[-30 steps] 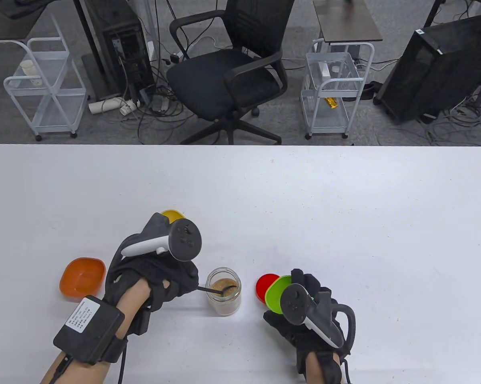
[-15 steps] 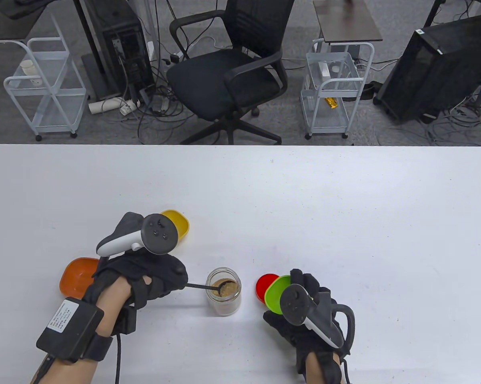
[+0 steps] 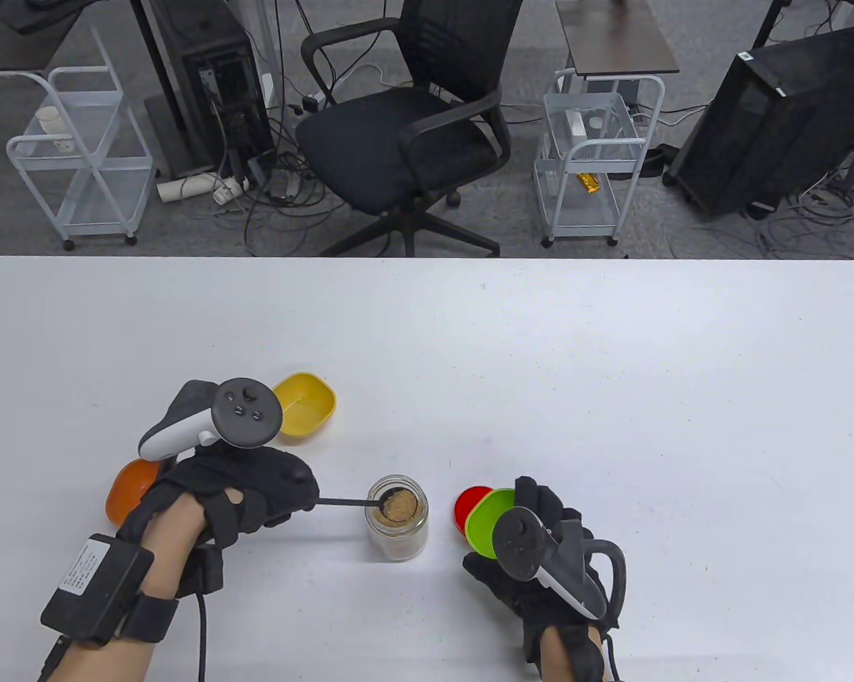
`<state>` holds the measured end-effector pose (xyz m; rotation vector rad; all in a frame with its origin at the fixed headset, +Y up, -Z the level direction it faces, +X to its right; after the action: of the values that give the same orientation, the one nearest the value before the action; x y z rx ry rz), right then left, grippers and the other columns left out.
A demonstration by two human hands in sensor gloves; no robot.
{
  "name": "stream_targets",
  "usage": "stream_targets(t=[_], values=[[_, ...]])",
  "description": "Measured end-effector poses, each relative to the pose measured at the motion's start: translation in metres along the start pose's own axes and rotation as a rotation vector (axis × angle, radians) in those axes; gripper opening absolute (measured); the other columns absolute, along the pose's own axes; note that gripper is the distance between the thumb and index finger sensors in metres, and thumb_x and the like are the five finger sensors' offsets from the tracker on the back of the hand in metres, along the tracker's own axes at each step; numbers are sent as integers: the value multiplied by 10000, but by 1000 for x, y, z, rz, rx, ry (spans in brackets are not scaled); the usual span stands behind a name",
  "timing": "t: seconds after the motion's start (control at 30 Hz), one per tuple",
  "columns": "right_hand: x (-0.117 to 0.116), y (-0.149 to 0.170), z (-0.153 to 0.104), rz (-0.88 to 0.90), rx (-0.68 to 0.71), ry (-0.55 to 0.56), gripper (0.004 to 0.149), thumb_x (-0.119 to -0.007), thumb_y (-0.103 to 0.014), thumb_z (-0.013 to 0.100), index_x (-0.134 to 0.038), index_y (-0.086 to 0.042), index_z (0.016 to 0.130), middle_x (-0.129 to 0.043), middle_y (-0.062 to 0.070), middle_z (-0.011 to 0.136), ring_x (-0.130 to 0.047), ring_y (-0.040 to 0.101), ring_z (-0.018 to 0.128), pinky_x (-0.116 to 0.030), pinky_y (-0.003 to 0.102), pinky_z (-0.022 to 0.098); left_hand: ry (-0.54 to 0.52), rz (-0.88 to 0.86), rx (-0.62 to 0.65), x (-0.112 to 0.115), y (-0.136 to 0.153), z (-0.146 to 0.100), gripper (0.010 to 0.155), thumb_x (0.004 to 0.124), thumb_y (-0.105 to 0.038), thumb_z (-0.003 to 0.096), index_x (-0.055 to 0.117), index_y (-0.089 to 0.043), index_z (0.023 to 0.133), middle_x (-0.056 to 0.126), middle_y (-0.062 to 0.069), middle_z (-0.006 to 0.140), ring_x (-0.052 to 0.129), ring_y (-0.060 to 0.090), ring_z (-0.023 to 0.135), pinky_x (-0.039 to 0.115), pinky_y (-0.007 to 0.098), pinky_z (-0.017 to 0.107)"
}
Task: Scoop brown sugar granules from jar into dishes
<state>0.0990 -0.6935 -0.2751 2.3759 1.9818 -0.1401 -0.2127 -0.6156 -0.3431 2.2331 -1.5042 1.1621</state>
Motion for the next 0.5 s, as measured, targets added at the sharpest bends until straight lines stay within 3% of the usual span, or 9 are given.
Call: stream_targets(t=[0.5], values=[[-3,-3,0,0,21,-13,1152,-820,-730,376,-401,48,1116,-565,299,1137,-741,501,834,-653,652,659,-28,-54,40,0,11,-6,457,762,-401,633,847,-95,961,1027,14,638,1019,100,247,933,349,253]])
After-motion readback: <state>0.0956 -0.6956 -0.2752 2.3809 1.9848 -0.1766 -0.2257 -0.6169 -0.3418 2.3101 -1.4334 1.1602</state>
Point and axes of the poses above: the tracker on the back of each hand, its own y axis roughly to the little-finger side, its own z axis roughly from the wrist to the fingertips, x = y × z, the point moved 4 cm from there along z, roughly from the wrist to the fingertips
